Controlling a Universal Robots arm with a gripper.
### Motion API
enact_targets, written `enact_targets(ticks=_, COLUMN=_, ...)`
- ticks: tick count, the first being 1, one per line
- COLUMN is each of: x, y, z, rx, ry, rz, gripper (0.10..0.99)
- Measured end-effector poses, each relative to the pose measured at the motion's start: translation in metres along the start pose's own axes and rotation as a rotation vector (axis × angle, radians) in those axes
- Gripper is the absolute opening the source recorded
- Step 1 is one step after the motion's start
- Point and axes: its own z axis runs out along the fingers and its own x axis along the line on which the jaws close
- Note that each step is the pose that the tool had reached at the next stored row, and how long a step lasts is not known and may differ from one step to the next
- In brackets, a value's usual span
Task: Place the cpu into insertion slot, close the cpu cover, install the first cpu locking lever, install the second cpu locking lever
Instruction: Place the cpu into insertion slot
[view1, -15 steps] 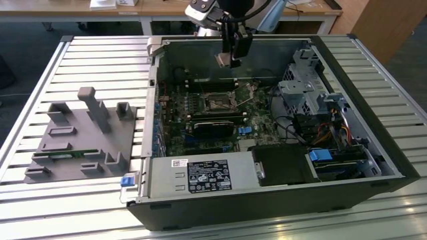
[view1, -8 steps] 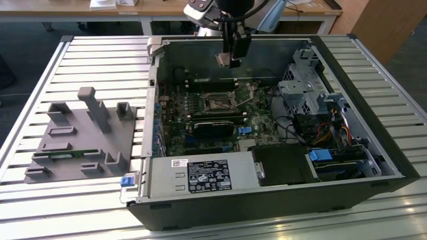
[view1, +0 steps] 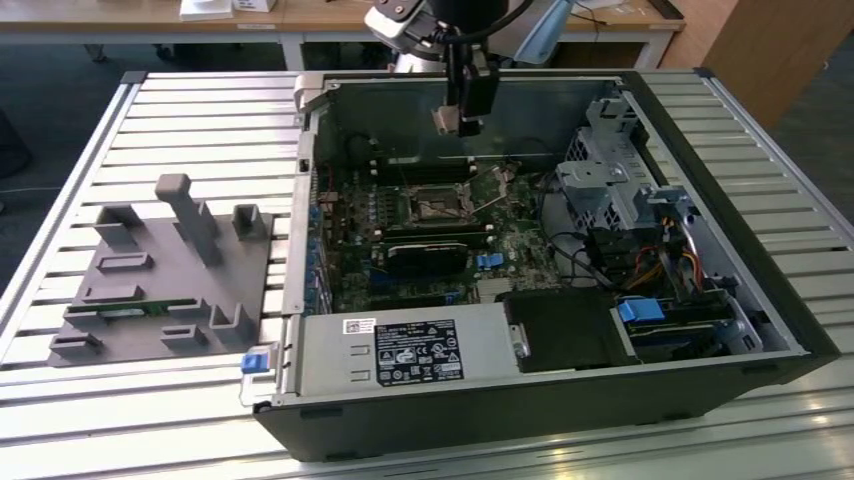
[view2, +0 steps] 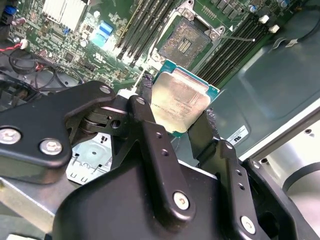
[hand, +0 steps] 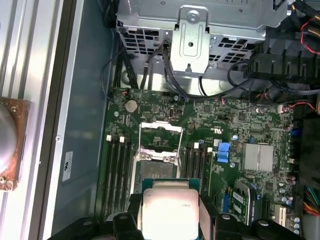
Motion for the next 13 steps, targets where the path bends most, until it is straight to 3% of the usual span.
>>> enact_targets(ticks=13, x=0.0000, y=0.0000, z=0.0001, rx=-0.001, ry=-0.0064, rz=0.075, gripper=0.537)
